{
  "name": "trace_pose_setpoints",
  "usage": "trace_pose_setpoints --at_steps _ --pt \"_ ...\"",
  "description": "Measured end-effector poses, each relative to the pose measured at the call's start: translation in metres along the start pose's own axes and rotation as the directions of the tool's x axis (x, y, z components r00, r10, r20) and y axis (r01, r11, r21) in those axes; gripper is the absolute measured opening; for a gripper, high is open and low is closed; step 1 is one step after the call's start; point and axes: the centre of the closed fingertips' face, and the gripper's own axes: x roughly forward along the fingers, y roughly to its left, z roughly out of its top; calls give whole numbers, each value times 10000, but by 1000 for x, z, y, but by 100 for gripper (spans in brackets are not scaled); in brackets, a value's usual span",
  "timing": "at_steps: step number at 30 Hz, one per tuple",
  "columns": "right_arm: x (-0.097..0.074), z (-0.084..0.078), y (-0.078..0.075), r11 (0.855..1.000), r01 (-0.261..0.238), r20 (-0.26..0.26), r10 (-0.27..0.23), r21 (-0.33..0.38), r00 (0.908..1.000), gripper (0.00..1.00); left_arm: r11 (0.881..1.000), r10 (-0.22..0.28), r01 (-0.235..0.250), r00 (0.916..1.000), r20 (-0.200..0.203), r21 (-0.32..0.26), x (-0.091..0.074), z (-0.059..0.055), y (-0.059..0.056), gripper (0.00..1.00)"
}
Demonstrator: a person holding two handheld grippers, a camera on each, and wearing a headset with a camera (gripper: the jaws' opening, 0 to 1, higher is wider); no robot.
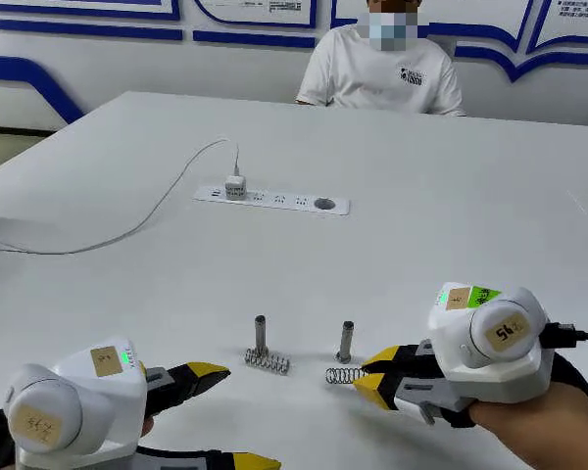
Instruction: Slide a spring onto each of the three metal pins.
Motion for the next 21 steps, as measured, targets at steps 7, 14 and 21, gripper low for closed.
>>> trace_pose_setpoints --at_steps 7,14,21 --pt "-8 11 20 9987 -500 -57 499 -131 9987 12 9983 -311 313 9995 -46 501 7 5 -6 60" --pt "-10 20 39 9951 -967 -146 964 -196 9952 12 9925 -638 652 9978 -165 1039 13 6 -14 51" --pt "-12 26 54 9900 -1403 -346 1397 -144 9896 12 9835 -849 875 9961 -231 1584 17 7 -20 42"
